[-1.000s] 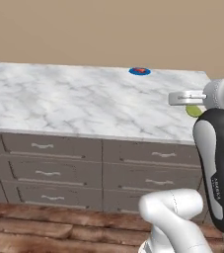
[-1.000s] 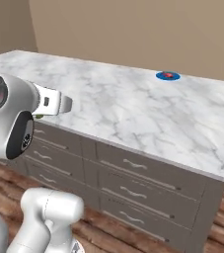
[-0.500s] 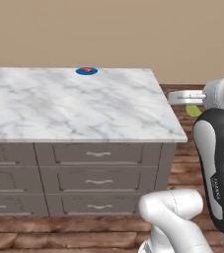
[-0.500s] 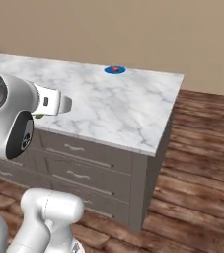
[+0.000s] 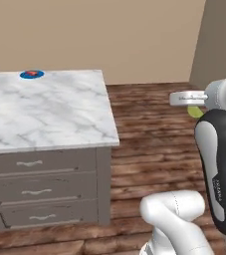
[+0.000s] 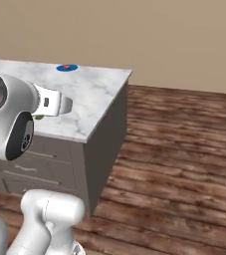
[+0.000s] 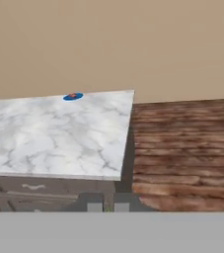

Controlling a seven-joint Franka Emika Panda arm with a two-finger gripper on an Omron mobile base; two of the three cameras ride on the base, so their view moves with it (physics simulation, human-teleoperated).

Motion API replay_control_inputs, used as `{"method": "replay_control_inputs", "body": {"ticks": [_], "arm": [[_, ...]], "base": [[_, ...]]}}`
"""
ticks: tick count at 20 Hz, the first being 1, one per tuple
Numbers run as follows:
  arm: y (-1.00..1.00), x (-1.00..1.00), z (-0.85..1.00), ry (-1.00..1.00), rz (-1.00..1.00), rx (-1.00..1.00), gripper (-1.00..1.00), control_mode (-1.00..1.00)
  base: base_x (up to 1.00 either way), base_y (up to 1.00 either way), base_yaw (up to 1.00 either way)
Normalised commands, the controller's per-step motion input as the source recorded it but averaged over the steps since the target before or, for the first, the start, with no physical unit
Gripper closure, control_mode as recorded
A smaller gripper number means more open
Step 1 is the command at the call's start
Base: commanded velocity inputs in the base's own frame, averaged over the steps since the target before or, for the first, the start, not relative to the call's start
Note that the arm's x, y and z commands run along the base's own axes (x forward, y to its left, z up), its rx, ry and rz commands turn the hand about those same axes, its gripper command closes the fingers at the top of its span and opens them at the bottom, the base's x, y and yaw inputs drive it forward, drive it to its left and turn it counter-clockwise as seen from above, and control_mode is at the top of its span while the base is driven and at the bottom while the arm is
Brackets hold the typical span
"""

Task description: Take the lemon wedge from the fridge and place it on the plate with fish on the dining counter.

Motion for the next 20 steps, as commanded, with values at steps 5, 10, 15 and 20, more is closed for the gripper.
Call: {"method": "replay_control_inputs", "body": {"ticks": [5, 10, 15, 20], "arm": [[0.0, 0.0, 0.0, 0.0, 0.0, 0.0, 1.0, 1.0], [0.0, 0.0, 0.0, 0.0, 0.0, 0.0, 1.0, 1.0], [0.0, 0.0, 0.0, 0.0, 0.0, 0.0, 1.0, 1.0], [0.0, 0.0, 0.0, 0.0, 0.0, 0.0, 1.0, 1.0]], "base": [[0.1, -1.0, -0.2], [0.9, -0.92, 0.0], [1.0, -0.59, 0.1], [1.0, -0.54, 0.09]]}}
